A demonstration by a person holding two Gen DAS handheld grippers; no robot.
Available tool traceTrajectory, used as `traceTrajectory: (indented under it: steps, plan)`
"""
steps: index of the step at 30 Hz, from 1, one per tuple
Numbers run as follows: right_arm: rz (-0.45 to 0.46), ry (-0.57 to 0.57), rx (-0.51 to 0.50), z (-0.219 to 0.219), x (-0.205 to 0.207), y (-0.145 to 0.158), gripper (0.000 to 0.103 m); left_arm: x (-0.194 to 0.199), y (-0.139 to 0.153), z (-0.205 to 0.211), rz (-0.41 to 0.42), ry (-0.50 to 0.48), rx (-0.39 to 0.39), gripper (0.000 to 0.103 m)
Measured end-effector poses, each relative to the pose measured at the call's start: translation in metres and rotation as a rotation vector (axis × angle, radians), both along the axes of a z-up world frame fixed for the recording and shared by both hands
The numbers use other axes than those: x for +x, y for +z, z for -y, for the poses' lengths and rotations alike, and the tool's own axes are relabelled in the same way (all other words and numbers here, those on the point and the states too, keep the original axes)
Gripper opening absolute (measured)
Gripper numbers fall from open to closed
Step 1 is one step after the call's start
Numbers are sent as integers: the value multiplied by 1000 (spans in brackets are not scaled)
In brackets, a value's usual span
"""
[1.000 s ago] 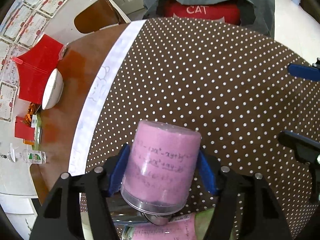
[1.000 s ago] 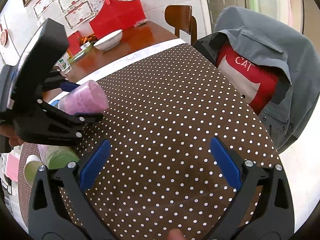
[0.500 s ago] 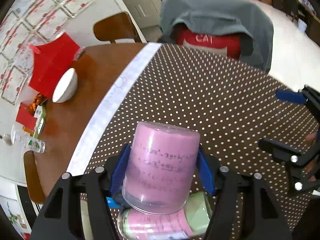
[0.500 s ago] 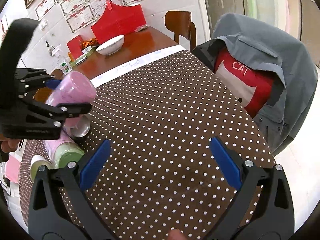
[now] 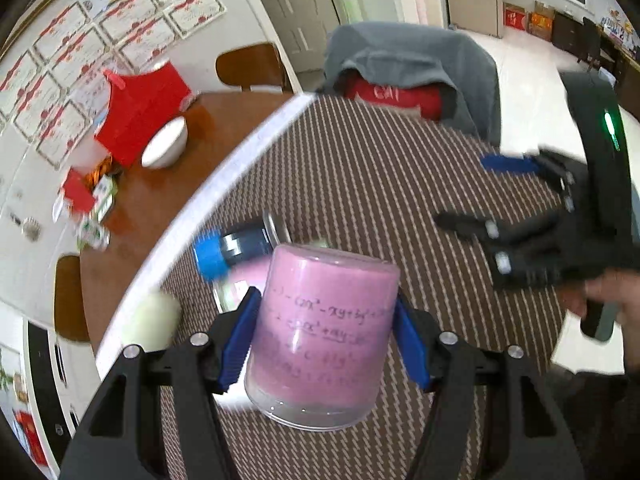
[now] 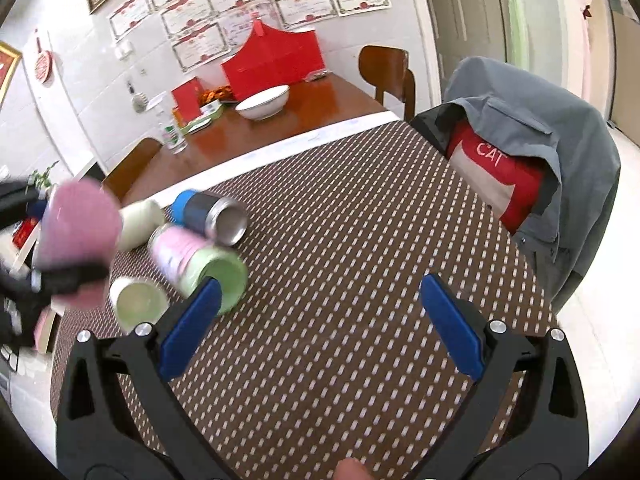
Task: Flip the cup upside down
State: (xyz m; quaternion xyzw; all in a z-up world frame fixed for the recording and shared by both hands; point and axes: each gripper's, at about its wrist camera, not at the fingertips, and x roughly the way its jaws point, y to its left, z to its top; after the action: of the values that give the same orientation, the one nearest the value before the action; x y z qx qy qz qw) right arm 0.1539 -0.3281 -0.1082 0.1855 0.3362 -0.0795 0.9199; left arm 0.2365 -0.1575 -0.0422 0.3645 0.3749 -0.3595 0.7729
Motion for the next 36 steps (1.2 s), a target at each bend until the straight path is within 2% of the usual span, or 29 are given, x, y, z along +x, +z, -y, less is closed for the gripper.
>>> traceTrajectory:
  steps: [3,8,13,18,20,21,23,25,30,36]
  plan:
    - [-11,28,2,-16,-16,-7,97,-27,-26,-26,-17,40,18,63]
    - [-11,69,-17,-38,-41,-13,97,-59,-63,-60,-64,120,-7,63]
    - [-9,84,-27,-54,-62,-19,97,-70,-90,-72,-105,173,-34,63]
    - [-1,96,-34,-64,-77,-22,97,-66,-108,-75,-119,239,-22,64]
    - [1,97,-34,-66,-81,-23,97,-64,-109,-72,-114,249,-17,68]
    - [1,96,-34,-67,-82,-23,97,-65,-110,-72,-98,258,-10,74]
    - [2,97,-36,-69,-83,-23,97,-67,-108,-71,-69,257,-16,78]
    - [4,101,-39,-71,-84,-23,97,-71,-107,-70,-65,243,-27,87]
    - [4,107,-35,-75,-85,-25,97,-75,-97,-75,-20,272,-68,87]
    - [6,127,-26,-85,-86,-25,97,-83,-84,-96,5,348,-165,87]
